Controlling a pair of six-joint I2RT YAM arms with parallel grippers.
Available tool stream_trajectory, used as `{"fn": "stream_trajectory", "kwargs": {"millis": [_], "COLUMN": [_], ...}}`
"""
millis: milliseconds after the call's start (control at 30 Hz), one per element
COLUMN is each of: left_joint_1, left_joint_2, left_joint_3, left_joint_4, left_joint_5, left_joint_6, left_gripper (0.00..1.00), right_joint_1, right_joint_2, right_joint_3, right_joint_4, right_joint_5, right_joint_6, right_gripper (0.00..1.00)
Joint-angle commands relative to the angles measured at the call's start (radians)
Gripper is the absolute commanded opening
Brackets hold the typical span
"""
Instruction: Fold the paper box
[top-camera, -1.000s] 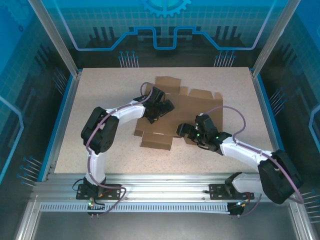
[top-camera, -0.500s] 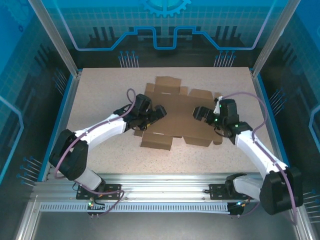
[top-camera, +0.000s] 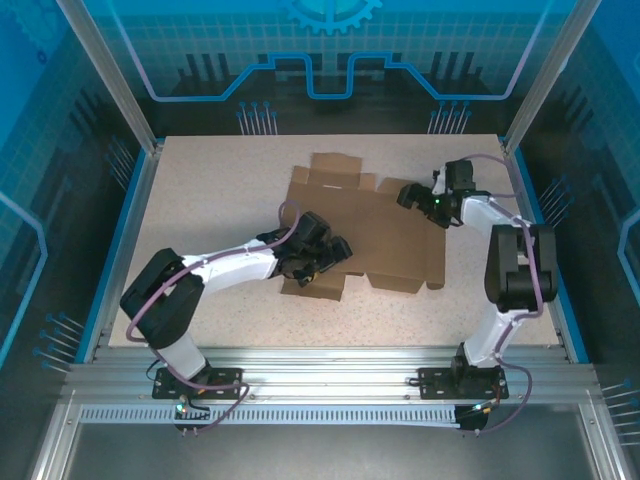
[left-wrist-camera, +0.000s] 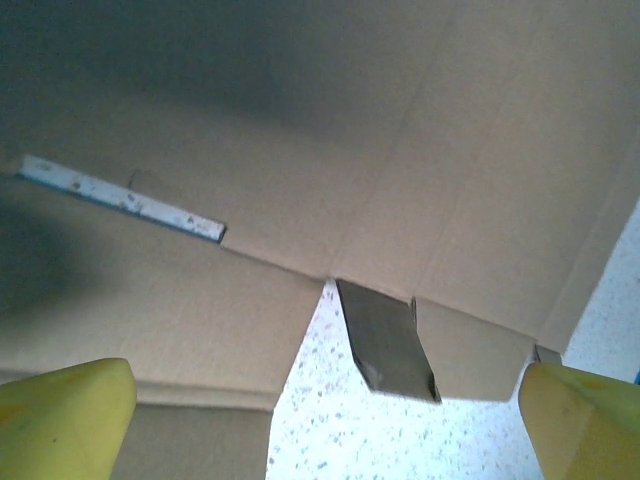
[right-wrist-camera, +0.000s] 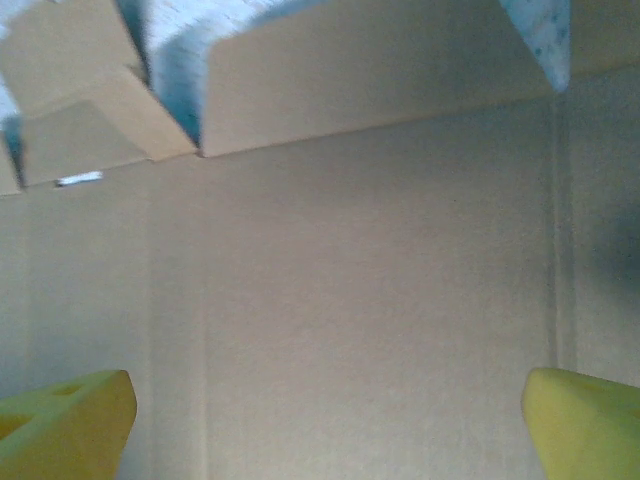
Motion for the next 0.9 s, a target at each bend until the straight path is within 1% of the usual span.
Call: {"fn": "stream_trajectory", "kwargs": {"millis": [0, 133, 267, 533, 633, 733, 867], "left_joint_1": [-0.009, -0.008, 0.002, 0.098, 0.130, 0.143, 0.181], "left_joint_2": [0.048, 0.088, 0.121, 0.166, 0.208, 0.234, 0.301], "left_joint_3": [0.058, 0.092, 0.120, 0.161, 0.195, 0.230, 0.308], "left_joint_4": [-0.018, -0.052, -0.093, -0.115, -0.102, -0.094, -0.113], "left_joint_5": [0.003, 0.010, 0.008, 0.038, 0.074, 0.048, 0.055], "left_joint_6": [-0.030, -0.024, 0.003, 0.080, 0.095, 0.121, 0.141], "left_gripper": [0.99, 0.99, 0.99, 0.99, 0.99, 0.99, 0.99], "right_joint_1": [-0.008, -0.009, -0.009, 0.007, 0.035, 0.081, 0.191], "right_joint_2": [0.041, 0.035, -0.017, -0.184, -0.242, -0.317, -0.401], "right_joint_3": [0.016, -0.028, -0.121, -0.347, -0.444, -0.544, -0.611], "right_joint_4": [-0.047, -0.061, -0.030, 0.034, 0.082, 0.126, 0.144], "right_joint_5": [0.008, 0.029, 0.028, 0.004, -0.013, -0.008, 0.029], "right_joint_6": [-0.008, 0.008, 0.015, 0.051, 0.082, 0.134, 0.193], "right_gripper": [1.00, 1.00, 1.00, 1.00, 1.00, 1.00, 1.00]}}
